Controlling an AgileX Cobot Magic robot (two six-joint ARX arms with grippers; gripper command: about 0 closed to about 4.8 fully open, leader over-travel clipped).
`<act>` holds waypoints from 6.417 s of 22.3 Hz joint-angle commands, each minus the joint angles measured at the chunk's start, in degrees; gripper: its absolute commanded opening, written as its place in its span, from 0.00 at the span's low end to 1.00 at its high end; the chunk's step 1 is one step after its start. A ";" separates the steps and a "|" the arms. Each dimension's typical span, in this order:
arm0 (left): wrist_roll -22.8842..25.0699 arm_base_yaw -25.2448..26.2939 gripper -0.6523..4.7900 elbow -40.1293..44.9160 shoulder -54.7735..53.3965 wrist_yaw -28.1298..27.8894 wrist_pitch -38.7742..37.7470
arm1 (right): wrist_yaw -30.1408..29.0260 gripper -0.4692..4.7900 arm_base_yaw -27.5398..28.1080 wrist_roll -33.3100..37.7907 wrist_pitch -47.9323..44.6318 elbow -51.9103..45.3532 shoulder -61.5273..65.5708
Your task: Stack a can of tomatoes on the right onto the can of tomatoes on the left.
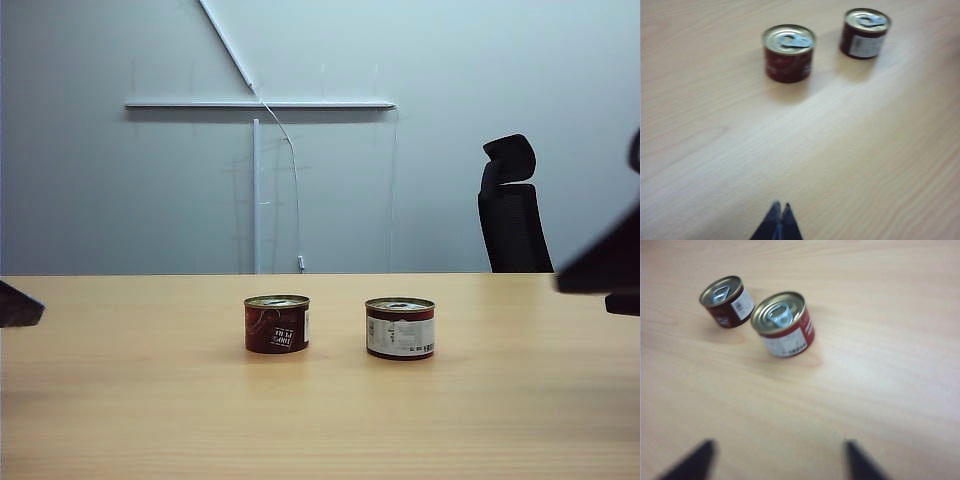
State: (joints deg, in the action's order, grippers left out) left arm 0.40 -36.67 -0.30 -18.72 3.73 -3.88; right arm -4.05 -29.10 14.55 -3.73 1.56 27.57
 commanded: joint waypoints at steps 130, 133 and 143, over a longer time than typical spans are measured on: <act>0.00 -1.55 0.11 -0.22 1.42 0.07 0.52 | -5.99 1.00 -9.49 -19.02 -14.60 48.70 70.84; 0.00 -1.55 0.11 -0.22 1.44 0.07 0.52 | -6.01 1.00 -9.49 -17.90 -15.43 48.72 70.44; 0.00 6.03 0.11 -0.22 1.86 0.17 0.48 | -4.85 1.00 -9.44 -11.21 -21.99 48.65 59.89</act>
State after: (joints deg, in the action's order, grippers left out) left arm 0.40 -32.32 -0.30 -17.21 3.90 -3.88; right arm -9.02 -38.50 1.10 -24.14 49.95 89.65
